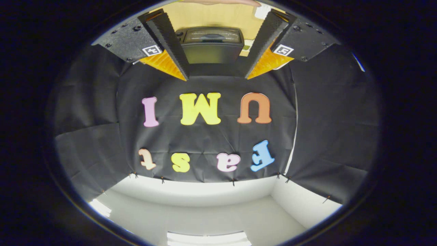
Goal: Open the toaster oven, put the food inside, and close the toaster oven door.
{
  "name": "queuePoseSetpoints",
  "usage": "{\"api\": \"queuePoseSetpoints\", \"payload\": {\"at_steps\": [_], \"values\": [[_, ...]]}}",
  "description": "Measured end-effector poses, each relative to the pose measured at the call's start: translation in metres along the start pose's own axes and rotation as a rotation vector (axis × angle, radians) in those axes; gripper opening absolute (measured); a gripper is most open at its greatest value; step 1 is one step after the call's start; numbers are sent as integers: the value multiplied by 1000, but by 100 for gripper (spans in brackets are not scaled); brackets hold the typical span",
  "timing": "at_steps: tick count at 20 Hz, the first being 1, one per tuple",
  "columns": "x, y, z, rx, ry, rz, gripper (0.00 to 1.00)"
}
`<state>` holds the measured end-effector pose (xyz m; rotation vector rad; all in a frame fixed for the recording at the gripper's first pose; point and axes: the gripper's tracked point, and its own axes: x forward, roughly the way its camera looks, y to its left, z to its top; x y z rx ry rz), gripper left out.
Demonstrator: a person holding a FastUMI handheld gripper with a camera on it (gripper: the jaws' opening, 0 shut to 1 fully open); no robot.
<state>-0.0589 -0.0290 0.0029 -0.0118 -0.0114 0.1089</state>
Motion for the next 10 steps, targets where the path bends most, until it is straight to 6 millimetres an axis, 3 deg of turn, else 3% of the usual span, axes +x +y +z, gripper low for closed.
{"api": "queuePoseSetpoints", "payload": {"at_steps": [3,10], "values": [[-1,13,-12,33,59,29,100],[-5,6,-22,38,76,11,100]]}}
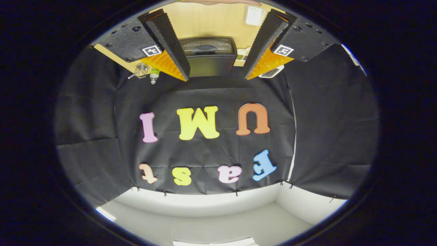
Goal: Open the toaster oven, put the food inside, and close the toaster oven door.
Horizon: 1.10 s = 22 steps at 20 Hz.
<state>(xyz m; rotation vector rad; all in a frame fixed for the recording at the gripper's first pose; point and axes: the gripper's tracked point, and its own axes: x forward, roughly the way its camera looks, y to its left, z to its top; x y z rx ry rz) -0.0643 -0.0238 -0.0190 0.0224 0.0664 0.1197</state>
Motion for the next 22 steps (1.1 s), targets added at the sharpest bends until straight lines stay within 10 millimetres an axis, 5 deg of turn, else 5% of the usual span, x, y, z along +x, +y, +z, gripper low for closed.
{"api": "queuePoseSetpoints", "payload": {"at_steps": [10,22], "values": [[-3,-24,-3,-42,-24,-59,100],[-19,-19,-6,-54,-28,-37,100]]}}
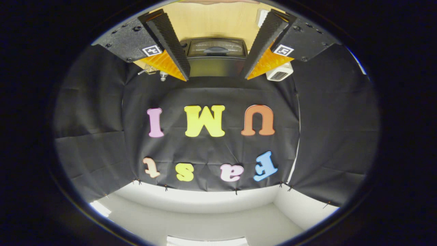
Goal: Open the toaster oven, put the food inside, and close the toaster oven door.
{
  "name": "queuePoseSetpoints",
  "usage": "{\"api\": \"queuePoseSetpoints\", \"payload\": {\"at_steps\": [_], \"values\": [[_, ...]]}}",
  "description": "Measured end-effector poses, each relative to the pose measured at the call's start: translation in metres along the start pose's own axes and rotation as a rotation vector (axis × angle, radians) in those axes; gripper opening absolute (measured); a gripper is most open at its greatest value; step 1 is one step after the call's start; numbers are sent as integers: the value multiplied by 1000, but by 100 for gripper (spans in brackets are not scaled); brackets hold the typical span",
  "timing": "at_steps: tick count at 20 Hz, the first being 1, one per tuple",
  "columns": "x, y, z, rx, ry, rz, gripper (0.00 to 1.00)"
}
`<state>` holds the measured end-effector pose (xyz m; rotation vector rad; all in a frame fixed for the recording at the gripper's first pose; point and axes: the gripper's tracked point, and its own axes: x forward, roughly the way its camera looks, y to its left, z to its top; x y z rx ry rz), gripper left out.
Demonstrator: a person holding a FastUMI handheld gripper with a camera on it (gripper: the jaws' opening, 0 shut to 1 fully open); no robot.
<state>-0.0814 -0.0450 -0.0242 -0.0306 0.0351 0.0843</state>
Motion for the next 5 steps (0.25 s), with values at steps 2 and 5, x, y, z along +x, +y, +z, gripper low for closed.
{"api": "queuePoseSetpoints", "payload": {"at_steps": [2,5], "values": [[-3,-1,0,0,-6,12,100],[-7,-11,-2,-12,-6,-1,100]]}}
